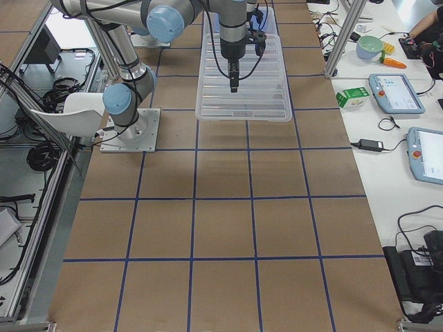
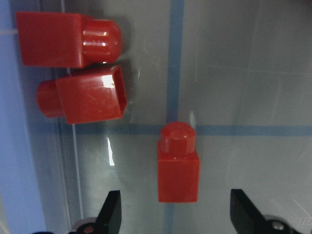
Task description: Place red block in blue tray from box
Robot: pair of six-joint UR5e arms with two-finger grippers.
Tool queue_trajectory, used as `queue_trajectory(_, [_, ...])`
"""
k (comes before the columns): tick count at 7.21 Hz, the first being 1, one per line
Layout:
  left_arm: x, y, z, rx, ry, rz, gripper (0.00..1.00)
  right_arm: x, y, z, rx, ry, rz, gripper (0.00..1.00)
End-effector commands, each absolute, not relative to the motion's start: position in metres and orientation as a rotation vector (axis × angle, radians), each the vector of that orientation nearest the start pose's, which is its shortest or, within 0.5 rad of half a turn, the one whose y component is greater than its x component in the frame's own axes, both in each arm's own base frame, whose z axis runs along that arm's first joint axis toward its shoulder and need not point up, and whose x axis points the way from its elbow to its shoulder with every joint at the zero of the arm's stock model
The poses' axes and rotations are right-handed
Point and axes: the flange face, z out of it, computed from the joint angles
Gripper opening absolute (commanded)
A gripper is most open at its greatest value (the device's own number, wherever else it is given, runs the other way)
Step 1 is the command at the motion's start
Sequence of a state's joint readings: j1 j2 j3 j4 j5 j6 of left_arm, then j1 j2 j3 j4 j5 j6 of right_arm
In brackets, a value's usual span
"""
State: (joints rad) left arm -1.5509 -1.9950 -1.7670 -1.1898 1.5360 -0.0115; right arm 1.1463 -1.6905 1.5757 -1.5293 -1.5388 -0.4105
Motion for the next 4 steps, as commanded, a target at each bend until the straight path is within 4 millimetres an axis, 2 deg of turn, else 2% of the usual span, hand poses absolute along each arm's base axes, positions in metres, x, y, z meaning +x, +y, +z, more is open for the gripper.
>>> queue_trajectory(1, [-0.125,-0.571,0.183,-0.055,3.149,0.413,0.77,0.024,-0.471,0.533,0.021,3.101,-0.13,1.0])
queue_trajectory(2, [-0.125,-0.572,0.176,-0.06,3.146,0.432,0.59,0.059,-0.469,0.531,0.03,3.1,-0.121,1.0])
queue_trajectory(3, [-0.126,-0.574,0.179,-0.06,3.148,0.411,0.21,0.084,-0.466,0.53,0.039,3.113,-0.112,1.0])
queue_trajectory(4, [-0.126,-0.579,0.184,-0.054,3.148,0.381,0.0,0.09,-0.469,0.526,0.073,3.125,-0.096,1.0])
